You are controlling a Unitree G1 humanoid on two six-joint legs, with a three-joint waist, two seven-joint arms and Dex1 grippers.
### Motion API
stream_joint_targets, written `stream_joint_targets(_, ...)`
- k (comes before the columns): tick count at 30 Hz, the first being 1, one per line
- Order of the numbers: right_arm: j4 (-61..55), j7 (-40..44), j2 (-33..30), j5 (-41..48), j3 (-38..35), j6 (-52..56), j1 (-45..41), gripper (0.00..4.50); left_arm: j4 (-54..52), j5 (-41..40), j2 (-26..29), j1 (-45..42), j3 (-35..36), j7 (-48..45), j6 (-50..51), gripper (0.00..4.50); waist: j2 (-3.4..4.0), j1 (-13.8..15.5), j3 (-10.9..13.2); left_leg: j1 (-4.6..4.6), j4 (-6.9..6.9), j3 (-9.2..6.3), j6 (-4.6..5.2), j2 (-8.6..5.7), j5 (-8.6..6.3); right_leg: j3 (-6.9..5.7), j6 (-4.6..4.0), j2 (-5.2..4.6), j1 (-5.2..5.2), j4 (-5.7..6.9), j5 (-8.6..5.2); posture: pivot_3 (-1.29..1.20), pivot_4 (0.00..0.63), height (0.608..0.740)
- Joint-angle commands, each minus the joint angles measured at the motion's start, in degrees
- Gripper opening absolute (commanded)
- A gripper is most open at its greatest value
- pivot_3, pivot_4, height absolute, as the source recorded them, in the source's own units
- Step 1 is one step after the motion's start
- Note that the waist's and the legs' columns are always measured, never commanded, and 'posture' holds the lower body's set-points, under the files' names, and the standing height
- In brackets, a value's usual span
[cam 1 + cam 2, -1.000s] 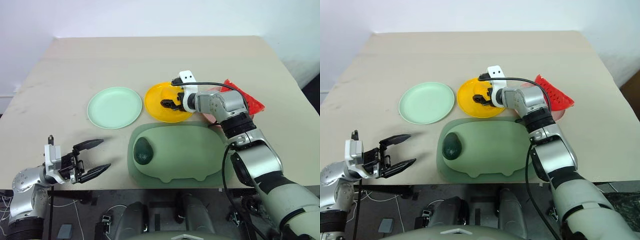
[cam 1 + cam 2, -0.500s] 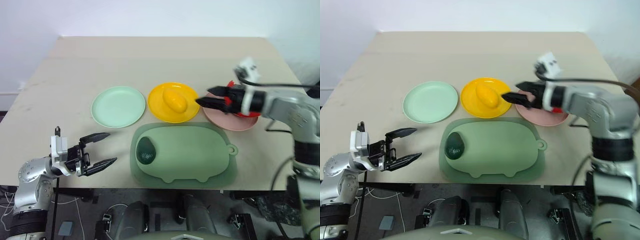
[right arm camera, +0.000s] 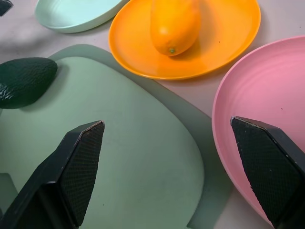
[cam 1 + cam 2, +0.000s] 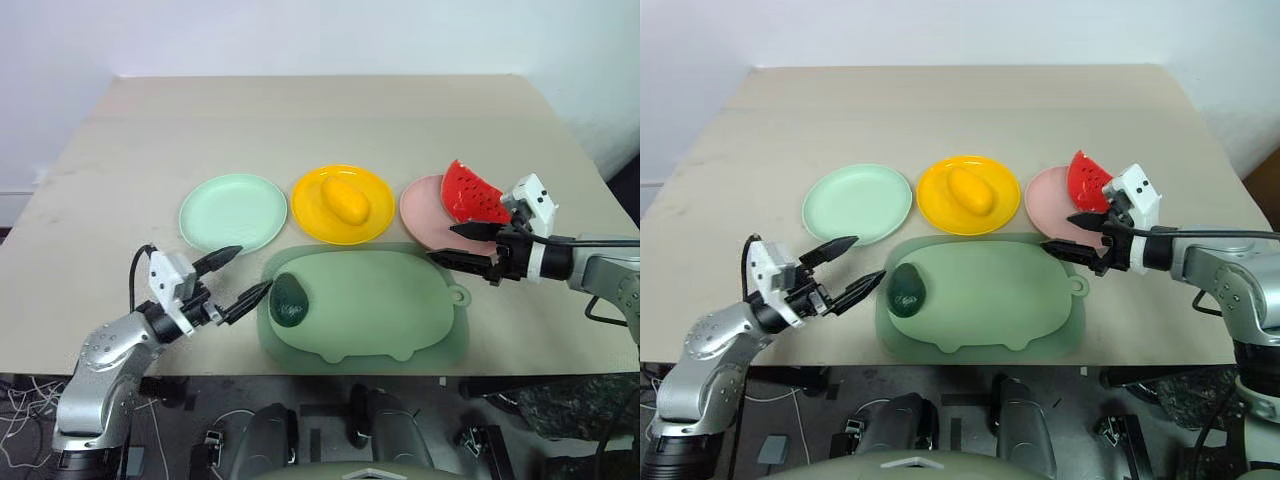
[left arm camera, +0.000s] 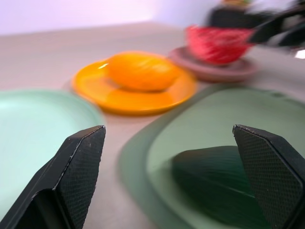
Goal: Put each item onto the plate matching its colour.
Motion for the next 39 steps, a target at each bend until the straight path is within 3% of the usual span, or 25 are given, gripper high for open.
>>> stream_joint_targets(1,-1.73,-0.7,1.13,1.53,-0.35,0.59,-1.28,4.47,-10.55,1.02,0.01,0.26,-3.14,9.63,10.1,4.5,-0.01,0.12,0.0,0.0,0.0,0.0,0.0,0.0,0.0,0.0,0.0,0.0,0.0,0.01,0.0,0.0,0.15,0.733)
stream_joint_targets(5,-2.73,0.31,2.18,2.61,1.3,0.8,-1.56,4.47,-21.07,-5.41,-3.42,-1.06,-4.57,21.14,23.99,4.5,-0.02,0.66,0.0,0.02,0.02,-0.01,0.0,-0.01,0.0,0.03,0.0,0.01,0.03,0.02,0.0,0.0,0.15,0.733)
stream_joint_targets(12,-9.19,13.56,-0.69,-0.36,-3.19,-17.64,10.73,4.47,-27.73,-17.02,-3.35,-2.91,-3.22,29.98,39.58,4.5,-0.06,1.28,0.01,0.09,0.07,-0.15,-0.03,-0.07,0.02,-0.04,0.0,0.04,0.16,0.03,-0.01,0.0,0.15,0.733)
stream_joint_targets(17,-7.41,18.89,0.96,-5.16,-4.12,-31.97,16.92,4.47,-28.47,-20.28,-4.16,-4.75,-3.48,36.47,45.78,4.5,-0.23,0.99,0.1,0.81,0.04,-0.16,0.0,-0.05,-0.01,-0.03,0.21,0.05,0.8,-0.06,-0.22,0.0,0.15,0.733)
stream_joint_targets(26,-9.73,15.35,3.24,-5.07,-1.82,-32.06,16.64,4.47,-23.21,-13.94,-6.5,-9.42,-9.16,43.27,49.49,4.5,-0.25,1.11,0.1,0.82,0.05,-0.12,-0.05,-0.1,0.02,0.03,-0.01,0.08,0.81,-0.01,-0.07,0.0,0.15,0.733)
stream_joint_targets(39,-10.54,11.95,4.14,-5.12,-0.62,-31.5,15.44,4.47,-19.19,-9.76,-8.14,-10.98,-12.36,42.89,52.22,4.5,-0.25,1.04,0.1,0.83,0.04,-0.12,-0.05,-0.1,0.02,0.04,-0.03,0.08,0.79,0.0,-0.07,0.0,0.15,0.733)
